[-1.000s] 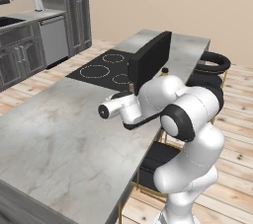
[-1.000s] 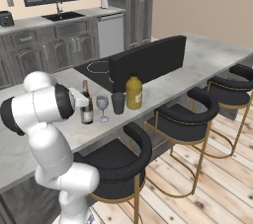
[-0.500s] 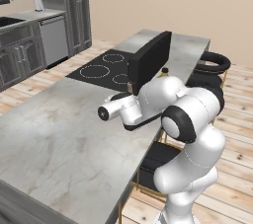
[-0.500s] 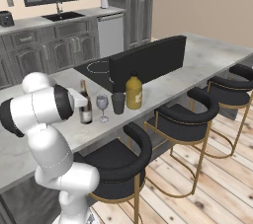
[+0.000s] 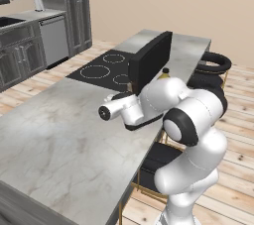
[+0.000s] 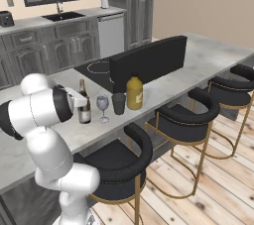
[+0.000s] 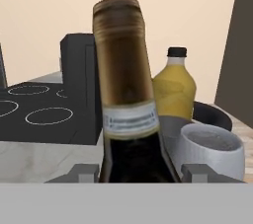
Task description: There is a wine glass and glass cup on the dining counter. Place the wine bottle next to the wine glass and the juice bottle next to the glass cup.
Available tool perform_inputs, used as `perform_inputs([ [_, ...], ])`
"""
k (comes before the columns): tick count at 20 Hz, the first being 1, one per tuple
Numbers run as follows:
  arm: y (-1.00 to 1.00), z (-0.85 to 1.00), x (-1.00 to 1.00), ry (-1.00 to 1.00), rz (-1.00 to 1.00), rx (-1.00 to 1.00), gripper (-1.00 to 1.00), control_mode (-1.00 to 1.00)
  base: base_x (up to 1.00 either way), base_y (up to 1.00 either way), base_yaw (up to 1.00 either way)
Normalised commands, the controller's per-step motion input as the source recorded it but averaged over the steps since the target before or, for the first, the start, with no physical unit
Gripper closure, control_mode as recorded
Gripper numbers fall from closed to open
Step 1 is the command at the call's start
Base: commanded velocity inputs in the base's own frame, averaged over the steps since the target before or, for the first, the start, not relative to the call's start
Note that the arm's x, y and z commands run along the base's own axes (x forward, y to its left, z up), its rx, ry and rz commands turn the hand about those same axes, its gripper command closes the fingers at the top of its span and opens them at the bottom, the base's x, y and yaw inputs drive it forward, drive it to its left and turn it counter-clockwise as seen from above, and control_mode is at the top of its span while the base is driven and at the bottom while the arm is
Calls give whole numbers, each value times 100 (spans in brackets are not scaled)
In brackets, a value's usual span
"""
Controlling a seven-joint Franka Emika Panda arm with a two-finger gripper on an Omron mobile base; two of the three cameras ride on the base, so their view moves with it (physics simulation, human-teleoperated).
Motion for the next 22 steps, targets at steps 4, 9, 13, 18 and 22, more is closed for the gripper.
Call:
perform_inputs([
  [4,-10,-46,-18,-21,0,9,100,-100,0,0,0],
  [9,-19,-46,-18,-21,0,6,100,-100,0,0,0],
  [13,-17,-50,-17,-16,0,9,100,-100,0,0,0],
  [18,-10,-56,-16,-14,0,14,100,-100,0,0,0],
  [22,-7,-55,-10,-16,0,20,100,-100,0,0,0],
])
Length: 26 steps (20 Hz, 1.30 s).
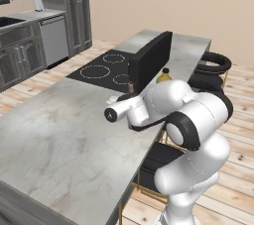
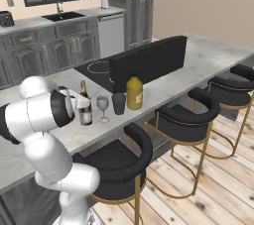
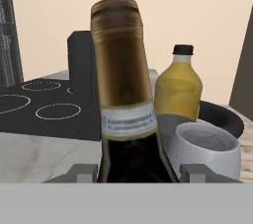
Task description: There is a wine glass and glass cup on the dining counter. Place the wine bottle next to the wine glass and the juice bottle next to the glass cup.
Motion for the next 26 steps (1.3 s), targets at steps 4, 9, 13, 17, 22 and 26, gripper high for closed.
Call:
perform_inputs([
  [4,-9,-52,-8,-20,0,20,100,-100,0,0,0],
  [9,-10,-56,-16,-22,0,20,100,-100,0,0,0],
  [13,-9,-62,-21,-23,0,16,100,-100,0,0,0],
  [17,-11,-63,-20,-23,0,14,100,-100,0,0,0],
  [22,-12,-65,-20,-23,0,13,100,-100,0,0,0],
  [26,-13,-67,-20,-20,0,14,100,-100,0,0,0],
])
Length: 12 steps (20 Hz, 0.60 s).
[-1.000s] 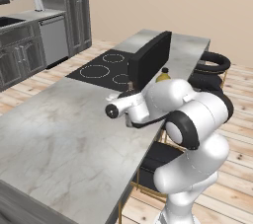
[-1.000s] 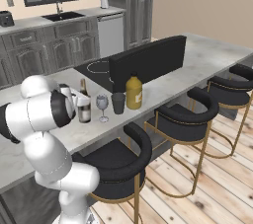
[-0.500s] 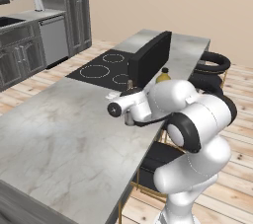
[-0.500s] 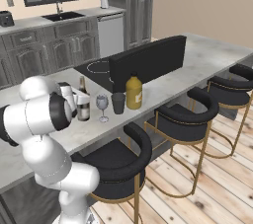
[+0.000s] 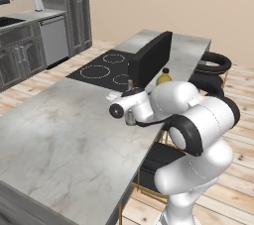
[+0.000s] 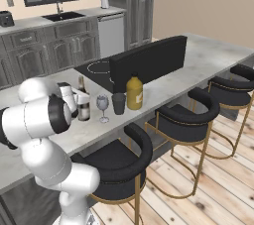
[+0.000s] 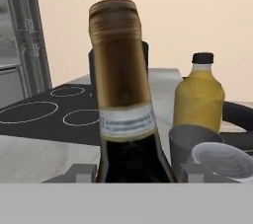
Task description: There is a wine glass and glass cup on the dining counter. Place the wine bottle next to the wine glass and the juice bottle next to the glass cup.
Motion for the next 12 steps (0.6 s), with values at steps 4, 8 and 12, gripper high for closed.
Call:
perform_inputs([
  [4,-12,-69,-22,-18,0,15,100,-100,0,0,0],
  [8,-10,-69,-22,-16,0,14,100,-100,0,0,0],
  [12,-11,-67,-15,-13,-2,13,100,-100,0,0,0],
])
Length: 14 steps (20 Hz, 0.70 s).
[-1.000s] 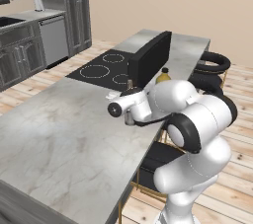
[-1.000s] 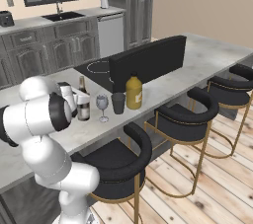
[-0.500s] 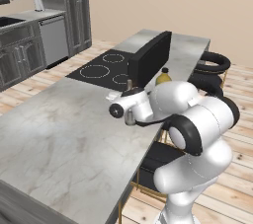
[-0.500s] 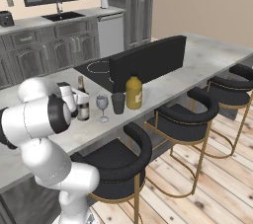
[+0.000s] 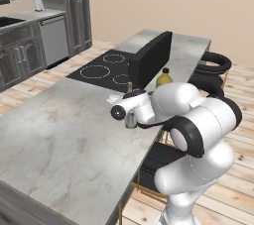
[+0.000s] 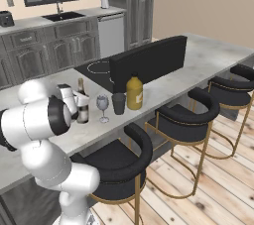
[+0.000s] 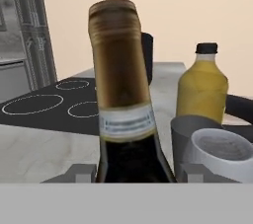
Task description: There is a wine glass and glass cup on the dining counter. Place the wine bottle next to the wine glass and the juice bottle next to the glass cup.
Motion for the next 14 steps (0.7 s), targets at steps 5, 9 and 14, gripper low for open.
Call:
perform_inputs([
  [5,-12,-65,-10,-10,-10,13,100,-100,0,0,0],
  [9,-17,-59,-2,-14,-11,12,100,-100,0,0,0],
  [14,-15,-63,-5,-18,-11,9,100,-100,0,0,0],
])
